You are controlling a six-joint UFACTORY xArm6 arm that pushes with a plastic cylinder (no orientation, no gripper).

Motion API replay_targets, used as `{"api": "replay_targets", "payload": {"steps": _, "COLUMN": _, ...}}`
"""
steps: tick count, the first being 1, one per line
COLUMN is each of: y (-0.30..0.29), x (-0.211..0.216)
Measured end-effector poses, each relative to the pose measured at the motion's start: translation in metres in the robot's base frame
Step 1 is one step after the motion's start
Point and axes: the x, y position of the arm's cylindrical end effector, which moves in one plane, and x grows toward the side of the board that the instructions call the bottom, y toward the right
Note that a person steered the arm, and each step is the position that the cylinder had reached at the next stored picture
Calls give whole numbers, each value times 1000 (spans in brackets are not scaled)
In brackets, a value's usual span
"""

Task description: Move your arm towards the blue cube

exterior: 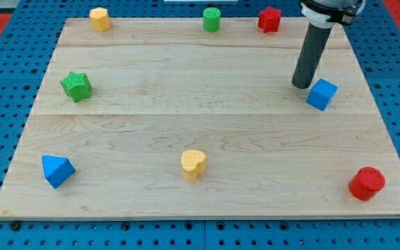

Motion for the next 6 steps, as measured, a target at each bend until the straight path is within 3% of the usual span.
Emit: {"api": "replay_targets", "payload": {"steps": 6, "y": 9, "x": 2}}
